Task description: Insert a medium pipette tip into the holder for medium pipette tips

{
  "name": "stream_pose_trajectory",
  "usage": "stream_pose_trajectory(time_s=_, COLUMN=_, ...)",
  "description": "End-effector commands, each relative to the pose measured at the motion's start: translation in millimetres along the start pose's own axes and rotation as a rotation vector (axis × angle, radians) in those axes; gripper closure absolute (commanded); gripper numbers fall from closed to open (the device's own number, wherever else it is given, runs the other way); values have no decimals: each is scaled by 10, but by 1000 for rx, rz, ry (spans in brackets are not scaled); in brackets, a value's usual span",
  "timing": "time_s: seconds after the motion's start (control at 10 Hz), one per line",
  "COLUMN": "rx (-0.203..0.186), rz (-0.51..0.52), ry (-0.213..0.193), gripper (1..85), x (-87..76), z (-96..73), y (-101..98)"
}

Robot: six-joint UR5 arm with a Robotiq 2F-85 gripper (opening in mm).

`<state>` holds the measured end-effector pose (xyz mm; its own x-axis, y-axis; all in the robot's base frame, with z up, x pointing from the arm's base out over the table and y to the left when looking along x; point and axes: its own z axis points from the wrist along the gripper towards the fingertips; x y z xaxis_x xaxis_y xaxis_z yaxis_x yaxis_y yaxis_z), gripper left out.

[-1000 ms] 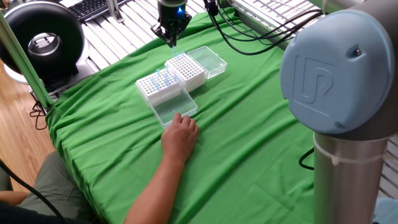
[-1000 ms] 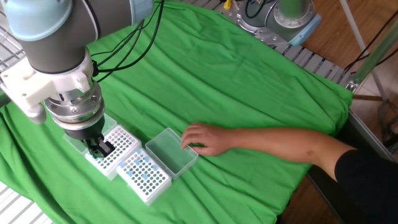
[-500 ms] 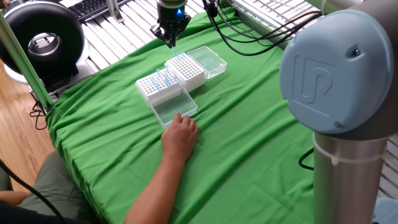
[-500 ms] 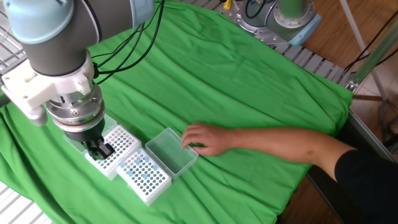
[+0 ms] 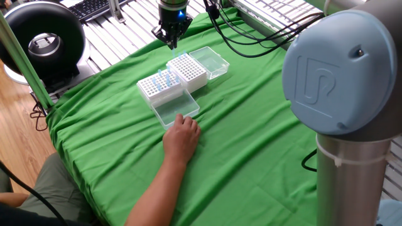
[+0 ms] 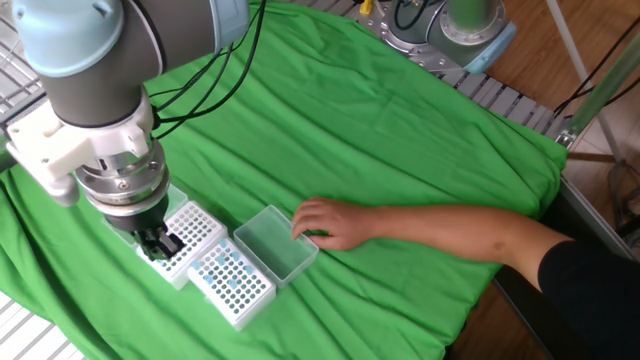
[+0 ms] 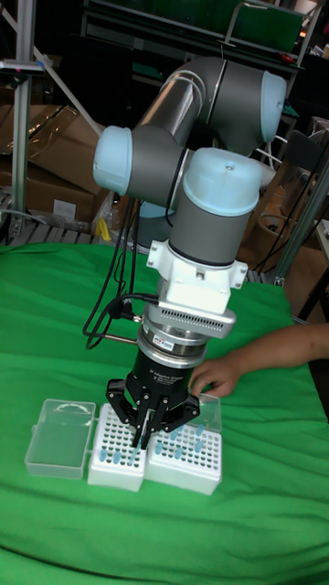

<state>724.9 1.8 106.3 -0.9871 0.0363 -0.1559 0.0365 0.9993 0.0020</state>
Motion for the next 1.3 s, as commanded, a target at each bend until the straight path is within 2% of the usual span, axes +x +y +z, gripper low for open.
stream_pose_trajectory(time_s=0.0, rx=-37, rz=-32, ry=-2, gripper=717, x=29, z=87, y=27)
stream_pose_trajectory(time_s=0.3, rx=-37, rz=-46, ry=-4, gripper=650, x=39, z=131, y=9)
stream_pose_trajectory(time_s=0.6, rx=-32, rz=-36, ry=-4, gripper=643, x=57, z=139, y=16)
stream_pose_trajectory(time_s=0.9, rx=-21, rz=-7, ry=18, gripper=650, x=134, z=124, y=91)
stream_pose_trajectory(time_s=1.2, rx=-8, rz=10, ry=40, gripper=650, x=160, z=91, y=274)
